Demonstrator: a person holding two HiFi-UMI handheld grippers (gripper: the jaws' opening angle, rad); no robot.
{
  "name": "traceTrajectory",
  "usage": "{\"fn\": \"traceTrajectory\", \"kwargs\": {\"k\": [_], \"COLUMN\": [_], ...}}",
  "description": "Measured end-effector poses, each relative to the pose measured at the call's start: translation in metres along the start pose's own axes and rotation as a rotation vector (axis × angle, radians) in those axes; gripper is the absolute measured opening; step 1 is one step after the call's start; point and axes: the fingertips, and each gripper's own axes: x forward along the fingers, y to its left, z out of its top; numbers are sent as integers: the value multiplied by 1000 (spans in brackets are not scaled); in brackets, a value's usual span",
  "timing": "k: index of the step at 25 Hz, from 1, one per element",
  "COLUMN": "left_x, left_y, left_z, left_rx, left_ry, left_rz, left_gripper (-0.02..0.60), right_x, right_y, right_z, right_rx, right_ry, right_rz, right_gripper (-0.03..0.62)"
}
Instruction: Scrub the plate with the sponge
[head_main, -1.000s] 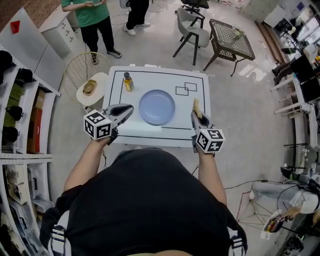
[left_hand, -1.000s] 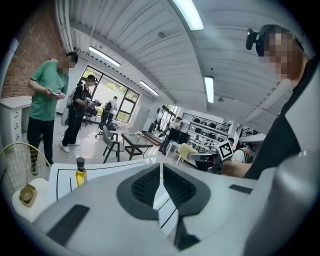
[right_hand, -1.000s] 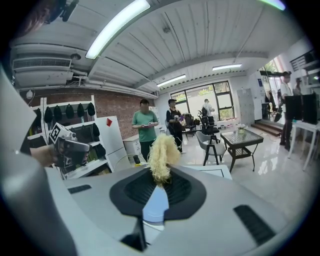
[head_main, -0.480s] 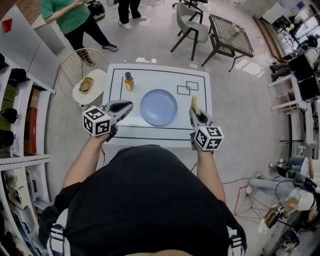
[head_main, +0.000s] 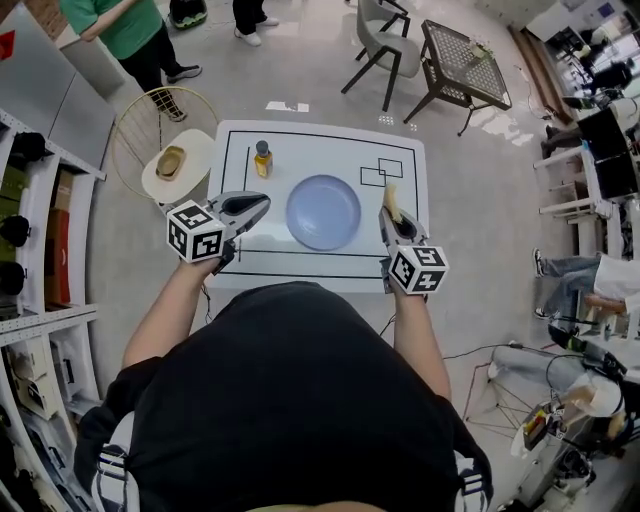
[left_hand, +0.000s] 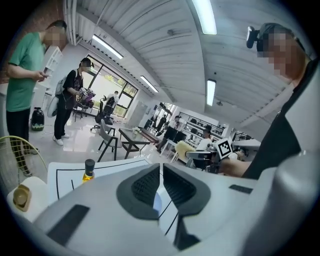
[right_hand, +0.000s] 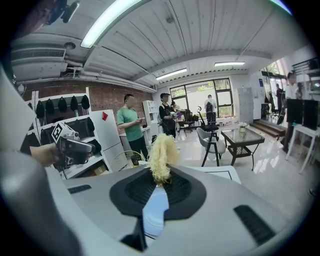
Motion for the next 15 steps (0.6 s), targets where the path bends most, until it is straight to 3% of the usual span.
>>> {"fn": "traceTrajectory", "kwargs": {"k": [15], "left_x": [-32], "left_y": [24], "left_z": [-1], "left_rx": [19], "left_ry": [22], "left_rz": [-16], "left_gripper": [26], "right_x": [24], "right_y": [24], "right_z": [7], "right_rx": [-25], "right_ry": [4], "right_rz": [-25], "right_gripper": [35]}}
